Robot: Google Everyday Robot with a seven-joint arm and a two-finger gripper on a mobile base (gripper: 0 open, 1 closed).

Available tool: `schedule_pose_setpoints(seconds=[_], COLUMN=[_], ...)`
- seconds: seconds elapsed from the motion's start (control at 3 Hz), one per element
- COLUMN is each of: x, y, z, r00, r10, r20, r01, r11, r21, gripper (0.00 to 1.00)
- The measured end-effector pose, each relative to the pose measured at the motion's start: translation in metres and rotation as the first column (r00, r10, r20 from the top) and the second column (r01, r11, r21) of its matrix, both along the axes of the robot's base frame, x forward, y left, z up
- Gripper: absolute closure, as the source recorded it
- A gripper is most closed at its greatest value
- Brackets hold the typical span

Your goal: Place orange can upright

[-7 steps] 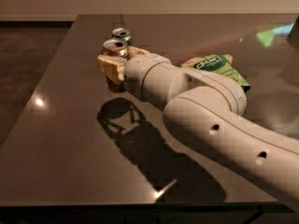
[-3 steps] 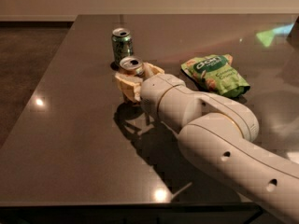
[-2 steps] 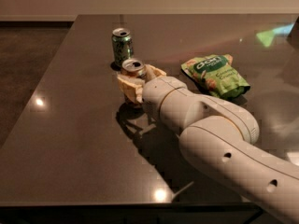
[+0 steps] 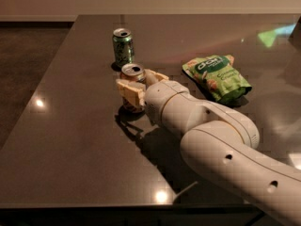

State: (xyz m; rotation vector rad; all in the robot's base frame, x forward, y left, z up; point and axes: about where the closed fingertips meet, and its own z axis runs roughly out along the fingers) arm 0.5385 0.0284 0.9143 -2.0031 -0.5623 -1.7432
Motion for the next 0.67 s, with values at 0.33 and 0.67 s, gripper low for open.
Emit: schedule_pose_setpoints(seconds=[0.33,0.67], x=[-0.0007,-0.0007], y=[0.0014,0.0014], z=[0.0022,0.0022], r00=[1.0000,1.0000], r10=[0.000,0.000], r20=[0.003,0.003], r01=[0.000,0.000], r11=[1.000,1.000], r21=[-0.001,-0.001], gripper=[0.00,0.00])
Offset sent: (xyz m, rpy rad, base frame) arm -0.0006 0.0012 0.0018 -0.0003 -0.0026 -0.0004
